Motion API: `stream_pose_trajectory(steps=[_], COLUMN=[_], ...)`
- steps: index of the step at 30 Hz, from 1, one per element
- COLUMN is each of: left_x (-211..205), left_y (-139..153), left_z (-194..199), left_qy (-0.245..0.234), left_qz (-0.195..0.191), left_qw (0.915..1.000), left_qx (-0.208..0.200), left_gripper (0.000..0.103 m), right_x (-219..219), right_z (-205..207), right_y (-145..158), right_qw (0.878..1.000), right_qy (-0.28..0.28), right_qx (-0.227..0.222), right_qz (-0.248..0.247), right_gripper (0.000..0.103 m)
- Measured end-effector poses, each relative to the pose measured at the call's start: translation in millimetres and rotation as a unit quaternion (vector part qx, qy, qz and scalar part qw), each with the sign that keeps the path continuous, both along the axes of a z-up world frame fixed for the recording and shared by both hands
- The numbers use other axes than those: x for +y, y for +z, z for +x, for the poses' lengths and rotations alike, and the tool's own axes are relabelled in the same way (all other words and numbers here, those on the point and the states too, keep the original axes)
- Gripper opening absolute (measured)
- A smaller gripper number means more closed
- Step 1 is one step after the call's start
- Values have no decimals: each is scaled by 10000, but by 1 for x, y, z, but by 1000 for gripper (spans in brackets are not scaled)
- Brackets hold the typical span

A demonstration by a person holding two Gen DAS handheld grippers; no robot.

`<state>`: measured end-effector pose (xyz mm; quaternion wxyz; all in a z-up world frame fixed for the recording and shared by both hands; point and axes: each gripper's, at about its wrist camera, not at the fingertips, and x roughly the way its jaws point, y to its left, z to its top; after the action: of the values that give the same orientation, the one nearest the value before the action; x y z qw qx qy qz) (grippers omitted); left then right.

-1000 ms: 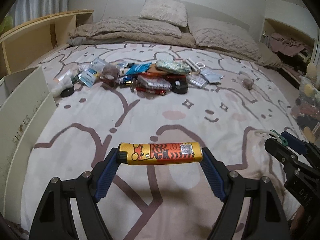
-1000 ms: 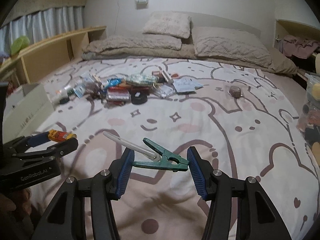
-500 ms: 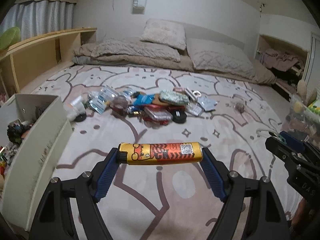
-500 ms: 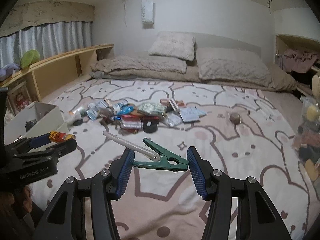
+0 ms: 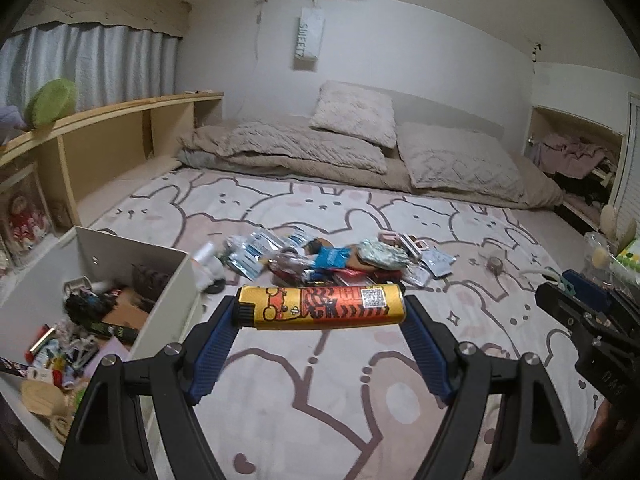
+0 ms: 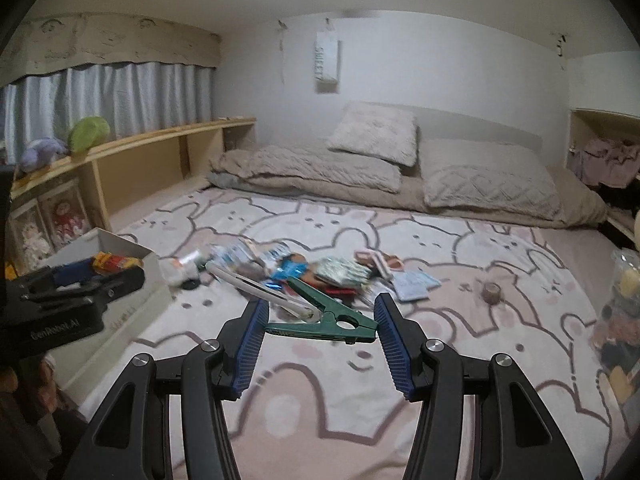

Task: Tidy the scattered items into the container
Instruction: 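Carry the yellow lighter and green clothespin in both grippers over the white box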

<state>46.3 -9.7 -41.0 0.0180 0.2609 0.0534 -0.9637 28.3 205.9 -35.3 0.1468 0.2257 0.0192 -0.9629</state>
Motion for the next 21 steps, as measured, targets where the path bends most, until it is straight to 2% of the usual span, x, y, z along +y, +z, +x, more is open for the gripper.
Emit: stream_pose_trajectory(steps=[9,21], left_x=[-28,-79], left_y=[20,28], left_z=[19,41], left_qy=[225,701], left_qz=[-138,-273], left_qw=[9995,9970], left_qx=[178,208], left_gripper=[81,81], right_x=[-40,-102], right_z=[4,10], right_y=[20,29], right_qw=[9986,9938], right_qy=[446,1063], right_qx=[161,262], right_qz=[-218,-181], right_gripper=[55,55])
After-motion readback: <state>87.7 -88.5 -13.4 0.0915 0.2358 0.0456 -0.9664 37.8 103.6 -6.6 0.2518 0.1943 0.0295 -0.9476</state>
